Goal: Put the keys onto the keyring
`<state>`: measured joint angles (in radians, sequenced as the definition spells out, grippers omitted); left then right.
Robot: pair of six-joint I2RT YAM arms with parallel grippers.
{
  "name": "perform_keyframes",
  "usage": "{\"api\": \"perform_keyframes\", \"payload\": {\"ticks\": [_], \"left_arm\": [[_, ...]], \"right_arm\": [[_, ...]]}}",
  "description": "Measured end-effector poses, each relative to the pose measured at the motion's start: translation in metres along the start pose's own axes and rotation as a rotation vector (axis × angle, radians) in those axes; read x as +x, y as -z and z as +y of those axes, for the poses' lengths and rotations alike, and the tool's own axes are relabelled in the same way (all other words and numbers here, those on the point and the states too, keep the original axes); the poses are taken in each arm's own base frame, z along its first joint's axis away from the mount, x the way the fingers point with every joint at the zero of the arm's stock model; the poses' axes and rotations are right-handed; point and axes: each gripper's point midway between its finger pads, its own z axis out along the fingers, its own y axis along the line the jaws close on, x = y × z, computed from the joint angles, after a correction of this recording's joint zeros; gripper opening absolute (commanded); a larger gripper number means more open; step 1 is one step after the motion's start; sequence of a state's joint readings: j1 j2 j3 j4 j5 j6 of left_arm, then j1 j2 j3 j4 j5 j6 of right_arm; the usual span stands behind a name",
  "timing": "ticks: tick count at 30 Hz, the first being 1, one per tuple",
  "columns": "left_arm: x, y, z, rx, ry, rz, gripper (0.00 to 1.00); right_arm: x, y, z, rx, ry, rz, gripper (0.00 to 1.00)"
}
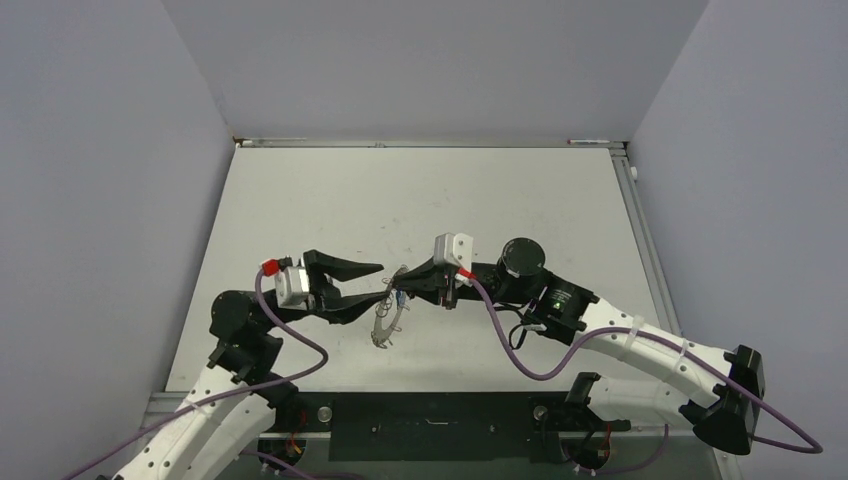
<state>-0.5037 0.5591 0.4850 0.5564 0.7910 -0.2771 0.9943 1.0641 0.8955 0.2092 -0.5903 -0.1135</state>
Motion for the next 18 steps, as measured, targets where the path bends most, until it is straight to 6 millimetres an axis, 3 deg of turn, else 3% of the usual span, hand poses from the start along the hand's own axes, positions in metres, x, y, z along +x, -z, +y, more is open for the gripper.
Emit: {"api": "perform_keyframes", "payload": {"ticks": [6,11,18], "left_arm": [[0.006,0.008,0.000,-0.007,-0.133,0.072,0.40],[0.019,0.011,-0.004,0.025,-0.195,0.166,0.32],[0.024,0.009,-0.011,0.092,-0.236,0.253,0.29]], "right_arm": [[0.009,0.005,-0.006,0.025,0.015,0.079,0.05],[0.031,0.012,-0.002,0.020,-0.007,0.173,0.05],[0.044,0.019,0.004,0.005,-0.023,0.253,0.05]]}}
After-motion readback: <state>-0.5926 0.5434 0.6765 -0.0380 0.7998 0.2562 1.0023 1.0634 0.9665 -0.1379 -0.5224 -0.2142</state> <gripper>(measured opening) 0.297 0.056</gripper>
